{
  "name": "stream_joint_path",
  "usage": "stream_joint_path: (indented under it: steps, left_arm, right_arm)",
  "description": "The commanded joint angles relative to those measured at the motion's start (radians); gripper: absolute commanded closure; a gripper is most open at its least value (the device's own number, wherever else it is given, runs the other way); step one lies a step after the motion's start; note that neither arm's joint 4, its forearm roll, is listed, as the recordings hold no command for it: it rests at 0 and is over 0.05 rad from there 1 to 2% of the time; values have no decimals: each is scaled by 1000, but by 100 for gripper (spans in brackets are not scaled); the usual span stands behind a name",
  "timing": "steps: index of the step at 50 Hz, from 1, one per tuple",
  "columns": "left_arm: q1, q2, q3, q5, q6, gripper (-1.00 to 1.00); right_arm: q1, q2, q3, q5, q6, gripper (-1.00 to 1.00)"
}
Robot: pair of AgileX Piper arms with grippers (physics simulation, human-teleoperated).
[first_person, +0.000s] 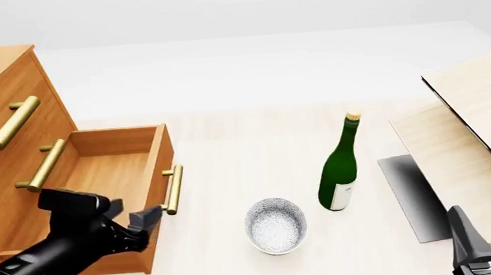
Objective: Put the bowl in the bottom drawer of the cabinet and close it.
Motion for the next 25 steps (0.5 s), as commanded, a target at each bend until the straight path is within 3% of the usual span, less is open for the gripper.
stream_joint_path:
  steps: [1,25]
  left_arm:
    - [4,-83,-13,57,10,-100]
    - [-21,-225,-85,144,15,-100]
  right_arm:
    - [0,0,0,0,0,-100]
    - [0,0,0,0,0,-100]
